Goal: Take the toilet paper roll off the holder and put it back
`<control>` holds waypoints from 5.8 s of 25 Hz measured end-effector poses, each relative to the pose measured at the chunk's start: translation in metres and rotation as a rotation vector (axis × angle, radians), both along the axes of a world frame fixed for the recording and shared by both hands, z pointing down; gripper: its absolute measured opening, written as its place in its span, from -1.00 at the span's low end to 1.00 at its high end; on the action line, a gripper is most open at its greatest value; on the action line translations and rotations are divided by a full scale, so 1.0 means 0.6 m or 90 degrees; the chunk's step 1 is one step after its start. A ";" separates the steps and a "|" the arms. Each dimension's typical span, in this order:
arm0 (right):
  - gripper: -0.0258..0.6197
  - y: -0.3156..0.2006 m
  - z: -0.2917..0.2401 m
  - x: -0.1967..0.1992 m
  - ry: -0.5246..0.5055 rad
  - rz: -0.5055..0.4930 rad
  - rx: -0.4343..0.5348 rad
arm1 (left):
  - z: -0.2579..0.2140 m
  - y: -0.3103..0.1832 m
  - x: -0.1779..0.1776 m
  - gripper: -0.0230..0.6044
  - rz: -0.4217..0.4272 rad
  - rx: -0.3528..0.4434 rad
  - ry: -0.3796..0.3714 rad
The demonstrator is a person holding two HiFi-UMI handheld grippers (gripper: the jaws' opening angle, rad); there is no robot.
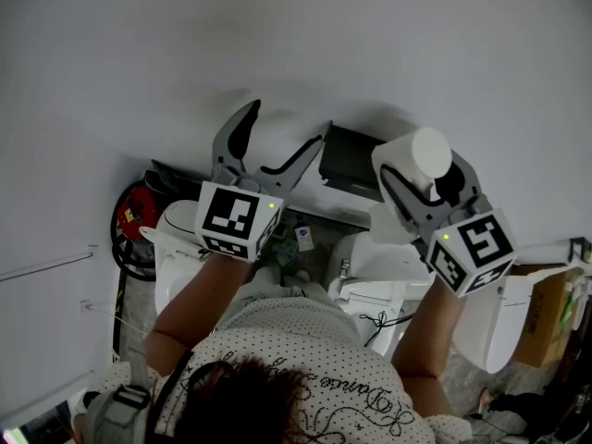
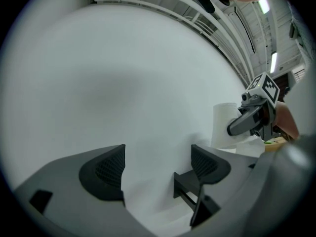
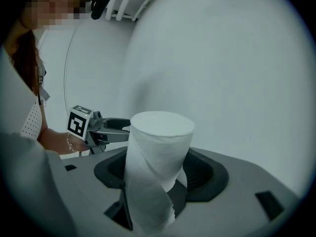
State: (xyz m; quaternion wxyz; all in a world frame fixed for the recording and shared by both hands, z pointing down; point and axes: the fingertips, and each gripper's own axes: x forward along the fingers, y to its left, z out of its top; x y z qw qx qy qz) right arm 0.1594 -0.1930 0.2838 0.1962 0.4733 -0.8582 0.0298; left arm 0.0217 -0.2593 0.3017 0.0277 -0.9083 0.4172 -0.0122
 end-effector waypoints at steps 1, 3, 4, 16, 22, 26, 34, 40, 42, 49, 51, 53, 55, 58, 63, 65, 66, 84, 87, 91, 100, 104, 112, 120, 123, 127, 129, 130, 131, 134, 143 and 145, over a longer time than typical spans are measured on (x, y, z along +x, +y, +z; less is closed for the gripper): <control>0.03 -0.004 -0.002 0.001 0.002 -0.001 0.001 | -0.001 -0.002 -0.001 0.35 -0.003 0.000 0.000; 0.03 -0.012 -0.005 0.003 0.006 -0.004 0.004 | -0.001 -0.006 -0.004 0.35 -0.008 -0.001 -0.002; 0.03 -0.016 -0.007 0.004 0.007 -0.005 0.005 | -0.002 -0.008 -0.005 0.35 -0.010 -0.001 -0.002; 0.03 -0.038 0.005 0.001 0.001 -0.020 -0.006 | -0.010 -0.015 -0.010 0.35 -0.018 0.007 0.000; 0.03 -0.043 0.014 -0.004 -0.001 -0.024 -0.019 | -0.012 -0.020 -0.007 0.35 -0.015 0.007 0.002; 0.03 -0.047 0.028 -0.006 0.000 -0.028 -0.030 | -0.009 -0.021 -0.005 0.35 -0.013 0.004 0.000; 0.03 -0.047 0.062 -0.007 0.015 -0.027 -0.056 | -0.005 -0.017 -0.005 0.35 -0.014 0.000 -0.005; 0.03 -0.044 0.074 -0.010 0.019 -0.029 -0.065 | -0.004 -0.016 -0.004 0.35 -0.015 -0.004 -0.007; 0.03 -0.043 0.078 -0.010 0.028 -0.026 -0.066 | -0.002 -0.015 -0.005 0.35 -0.015 -0.004 -0.008; 0.04 -0.044 0.086 -0.016 0.039 -0.028 -0.071 | 0.000 -0.017 -0.006 0.35 -0.015 -0.008 -0.008; 0.04 -0.045 0.089 -0.016 0.041 -0.029 -0.073 | 0.002 -0.017 -0.006 0.35 -0.016 -0.009 -0.008; 0.04 -0.045 0.093 -0.017 0.043 -0.030 -0.076 | 0.003 -0.017 -0.006 0.35 -0.016 -0.009 -0.008; 0.04 -0.045 0.096 -0.017 0.046 -0.028 -0.079 | 0.003 -0.016 -0.006 0.35 -0.016 -0.010 -0.008; 0.04 -0.044 0.098 -0.017 0.048 -0.029 -0.081 | 0.002 -0.016 -0.006 0.35 -0.016 -0.010 -0.008; 0.04 -0.043 0.100 -0.017 0.048 -0.028 -0.081 | 0.000 -0.016 -0.006 0.35 -0.016 -0.008 -0.010; 0.04 -0.041 0.102 -0.018 0.049 -0.027 -0.080 | 0.000 -0.014 -0.007 0.35 -0.015 -0.008 -0.010; 0.04 -0.041 0.102 -0.018 0.049 -0.027 -0.080 | 0.001 -0.014 -0.007 0.35 -0.015 -0.008 -0.009; 0.17 -0.038 0.086 -0.017 0.019 -0.026 -0.060 | -0.006 -0.012 0.004 0.35 -0.003 -0.005 -0.009; 0.18 -0.039 0.072 -0.016 0.001 -0.026 -0.046 | -0.008 -0.013 0.005 0.35 -0.004 -0.004 -0.010; 0.17 -0.040 0.047 -0.019 -0.030 -0.034 -0.019 | -0.011 -0.013 0.006 0.35 -0.002 -0.003 -0.011; 0.09 -0.040 0.000 -0.012 -0.083 -0.021 0.042 | -0.021 -0.010 0.007 0.35 0.004 0.004 -0.007; -0.02 -0.038 -0.019 -0.006 -0.112 -0.005 0.080 | -0.029 -0.007 0.010 0.35 0.010 0.001 0.000; -0.37 -0.022 -0.034 0.009 -0.127 0.040 0.146 | -0.032 0.008 0.021 -0.07 0.049 0.008 -0.001; -0.67 0.003 -0.026 0.033 -0.144 0.089 0.162 | -0.023 0.024 0.028 -0.67 0.059 0.008 0.010; -0.75 0.012 -0.020 0.040 -0.143 0.104 0.165 | -0.021 0.030 0.029 -0.76 0.060 0.008 0.016; -0.83 0.022 -0.012 0.047 -0.139 0.121 0.165 | -0.020 0.039 0.032 -0.82 0.066 0.009 0.022; -0.86 0.029 -0.009 0.047 -0.135 0.129 0.166 | -0.020 0.045 0.029 -0.84 0.069 0.009 0.025; -0.87 0.033 -0.007 0.046 -0.132 0.132 0.166 | -0.019 0.049 0.027 -0.84 0.069 0.009 0.026; -0.88 0.037 -0.005 0.044 -0.130 0.135 0.167 | -0.017 0.053 0.024 -0.86 0.070 0.008 0.026; -0.88 0.042 0.003 0.039 -0.127 0.141 0.167 | -0.009 0.056 0.016 -0.88 0.069 0.003 0.026; -0.88 0.043 0.008 0.041 -0.123 0.159 0.176 | -0.004 0.055 0.009 -0.91 0.069 0.001 0.030; -0.88 0.043 0.007 0.042 -0.125 0.161 0.178 | -0.003 0.055 0.008 -0.91 0.069 -0.001 0.032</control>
